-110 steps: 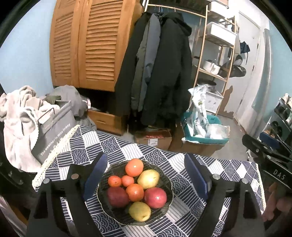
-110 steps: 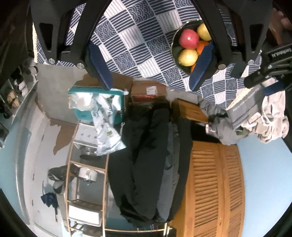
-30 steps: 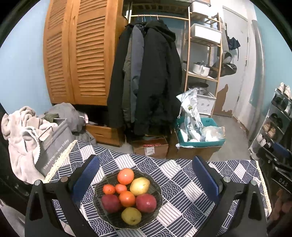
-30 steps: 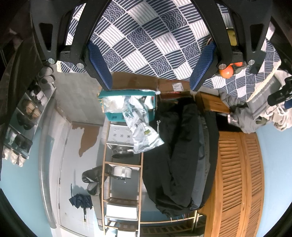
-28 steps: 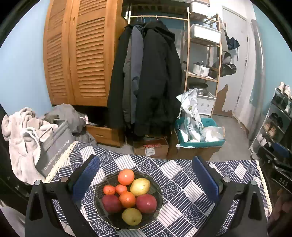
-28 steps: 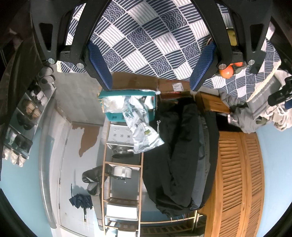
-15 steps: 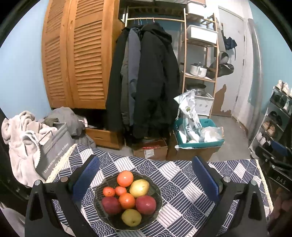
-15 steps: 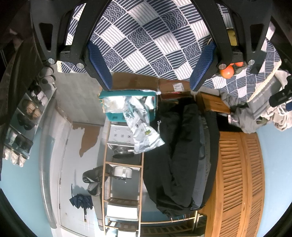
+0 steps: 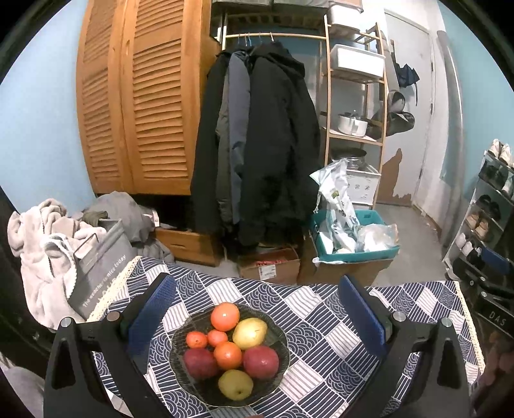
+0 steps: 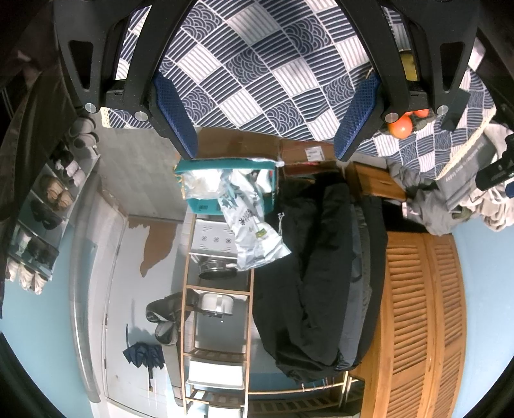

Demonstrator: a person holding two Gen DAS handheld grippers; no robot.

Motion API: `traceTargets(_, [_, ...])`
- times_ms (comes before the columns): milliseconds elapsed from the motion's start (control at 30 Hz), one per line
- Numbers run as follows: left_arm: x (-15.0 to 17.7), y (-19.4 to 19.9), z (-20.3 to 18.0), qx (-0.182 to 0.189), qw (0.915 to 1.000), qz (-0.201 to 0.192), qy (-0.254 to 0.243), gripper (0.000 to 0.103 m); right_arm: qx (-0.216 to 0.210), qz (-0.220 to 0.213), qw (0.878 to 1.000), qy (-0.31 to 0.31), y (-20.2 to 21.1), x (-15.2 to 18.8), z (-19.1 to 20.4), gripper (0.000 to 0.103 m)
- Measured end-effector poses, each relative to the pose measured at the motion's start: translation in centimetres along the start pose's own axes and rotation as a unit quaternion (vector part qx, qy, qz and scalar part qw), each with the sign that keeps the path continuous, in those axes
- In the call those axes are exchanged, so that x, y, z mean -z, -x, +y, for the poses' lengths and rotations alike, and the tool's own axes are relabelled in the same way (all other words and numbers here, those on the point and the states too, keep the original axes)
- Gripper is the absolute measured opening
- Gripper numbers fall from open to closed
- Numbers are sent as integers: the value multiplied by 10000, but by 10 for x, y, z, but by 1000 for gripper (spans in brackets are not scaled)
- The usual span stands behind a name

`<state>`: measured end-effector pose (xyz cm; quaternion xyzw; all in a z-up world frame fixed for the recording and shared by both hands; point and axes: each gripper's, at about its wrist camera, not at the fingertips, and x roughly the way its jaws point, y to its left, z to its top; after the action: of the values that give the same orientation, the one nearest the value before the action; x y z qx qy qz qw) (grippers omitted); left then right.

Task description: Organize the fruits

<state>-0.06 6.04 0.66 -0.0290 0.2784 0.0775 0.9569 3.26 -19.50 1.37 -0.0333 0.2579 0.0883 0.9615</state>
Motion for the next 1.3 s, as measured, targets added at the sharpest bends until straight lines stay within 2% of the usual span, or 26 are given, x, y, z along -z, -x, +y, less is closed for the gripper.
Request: traceTargets(1300, [1, -2, -1, 22, 10000, 59, -19, 102, 1, 4, 10000, 15, 1, 0, -2, 85])
